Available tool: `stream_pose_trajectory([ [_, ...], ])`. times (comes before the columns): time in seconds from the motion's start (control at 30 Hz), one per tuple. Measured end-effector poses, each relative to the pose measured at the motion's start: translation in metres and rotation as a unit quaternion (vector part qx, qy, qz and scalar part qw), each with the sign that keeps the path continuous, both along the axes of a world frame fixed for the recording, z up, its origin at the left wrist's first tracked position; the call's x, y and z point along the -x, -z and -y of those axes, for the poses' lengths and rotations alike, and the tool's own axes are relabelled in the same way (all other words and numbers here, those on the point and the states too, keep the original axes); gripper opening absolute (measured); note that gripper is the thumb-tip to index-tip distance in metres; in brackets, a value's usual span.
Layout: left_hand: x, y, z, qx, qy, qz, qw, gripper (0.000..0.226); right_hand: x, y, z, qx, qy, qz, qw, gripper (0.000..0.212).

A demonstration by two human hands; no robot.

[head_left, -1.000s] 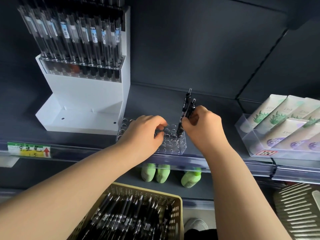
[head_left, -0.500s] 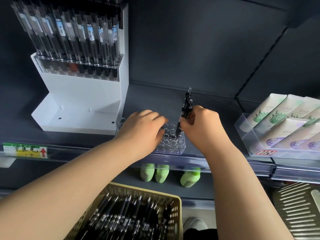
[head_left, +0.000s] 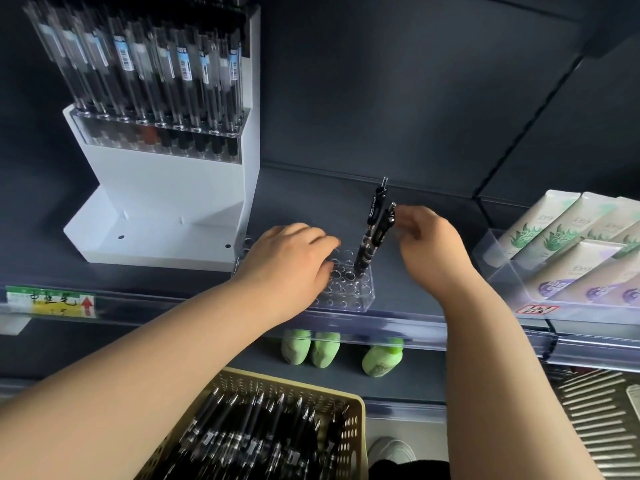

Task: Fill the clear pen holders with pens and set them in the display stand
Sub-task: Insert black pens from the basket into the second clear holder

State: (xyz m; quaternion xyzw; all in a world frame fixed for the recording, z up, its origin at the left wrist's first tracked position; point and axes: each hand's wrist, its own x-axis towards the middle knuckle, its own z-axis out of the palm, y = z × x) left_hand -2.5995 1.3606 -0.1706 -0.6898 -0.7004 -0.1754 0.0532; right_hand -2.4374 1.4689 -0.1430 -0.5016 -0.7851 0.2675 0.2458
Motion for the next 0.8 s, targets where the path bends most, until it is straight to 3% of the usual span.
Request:
stream_pose_trajectory([
  [0.2,0.004,0.000,0.000,0.006,-0.006,0.004,1.000,0.038,0.016,0.009,-0.006,0.116,-0.055,-0.233,0.964,0.055],
  [0.8,0.002,-0.001,0.000,0.011,-0.005,0.003,1.000,0.037,0.011,0.000,0.000,0.005,-0.061,-0.138,0.989,0.040],
])
